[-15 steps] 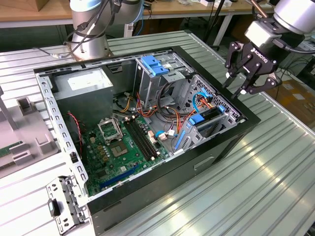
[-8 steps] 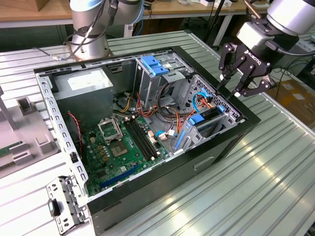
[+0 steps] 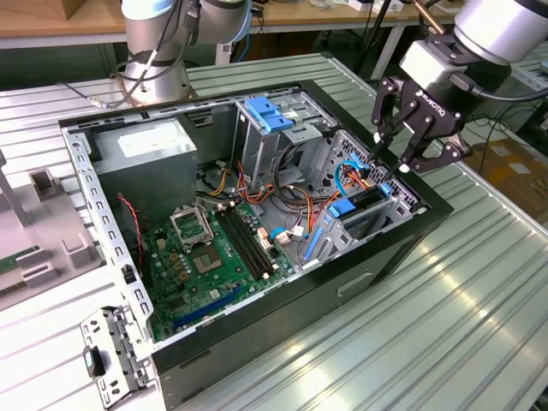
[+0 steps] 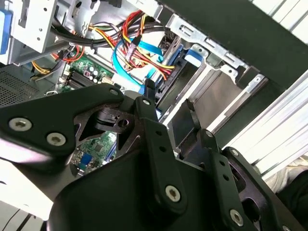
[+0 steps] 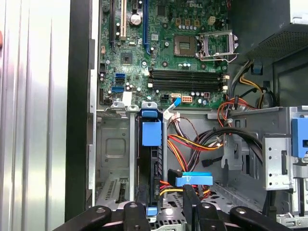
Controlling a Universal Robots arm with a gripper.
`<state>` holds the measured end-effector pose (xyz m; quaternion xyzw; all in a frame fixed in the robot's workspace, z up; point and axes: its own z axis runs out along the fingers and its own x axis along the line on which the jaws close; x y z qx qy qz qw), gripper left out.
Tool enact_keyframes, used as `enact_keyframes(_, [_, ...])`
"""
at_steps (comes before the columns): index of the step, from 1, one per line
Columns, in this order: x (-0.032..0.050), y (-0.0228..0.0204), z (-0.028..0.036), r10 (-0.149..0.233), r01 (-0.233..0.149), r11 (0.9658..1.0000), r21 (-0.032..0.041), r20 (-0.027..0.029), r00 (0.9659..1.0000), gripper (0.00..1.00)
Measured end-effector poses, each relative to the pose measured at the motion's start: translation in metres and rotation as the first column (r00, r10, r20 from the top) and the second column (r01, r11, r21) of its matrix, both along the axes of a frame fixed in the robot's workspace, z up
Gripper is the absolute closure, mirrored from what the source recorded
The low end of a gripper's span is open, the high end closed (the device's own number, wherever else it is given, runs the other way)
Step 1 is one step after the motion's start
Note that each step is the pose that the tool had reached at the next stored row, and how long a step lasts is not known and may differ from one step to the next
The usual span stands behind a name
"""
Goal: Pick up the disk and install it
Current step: 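Insert the second disk wire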
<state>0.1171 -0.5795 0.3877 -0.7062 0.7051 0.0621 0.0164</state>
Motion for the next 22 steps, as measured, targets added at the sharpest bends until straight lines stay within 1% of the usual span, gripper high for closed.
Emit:
enact_keyframes(8, [-0.0099,0.0,-0.0006,0.0,0.0,1.0,0.0,0.0,1.0,0.58])
enact_keyframes(12, [-0.0164,-0.0001,-0.0008,0.0,0.0,1.0,0.0001,0.0,1.0,0.58])
enact_keyframes(22, [-0.0175,0.0,-0.0008,0.0,0.0,1.0,0.0,0.0,1.0,0.58])
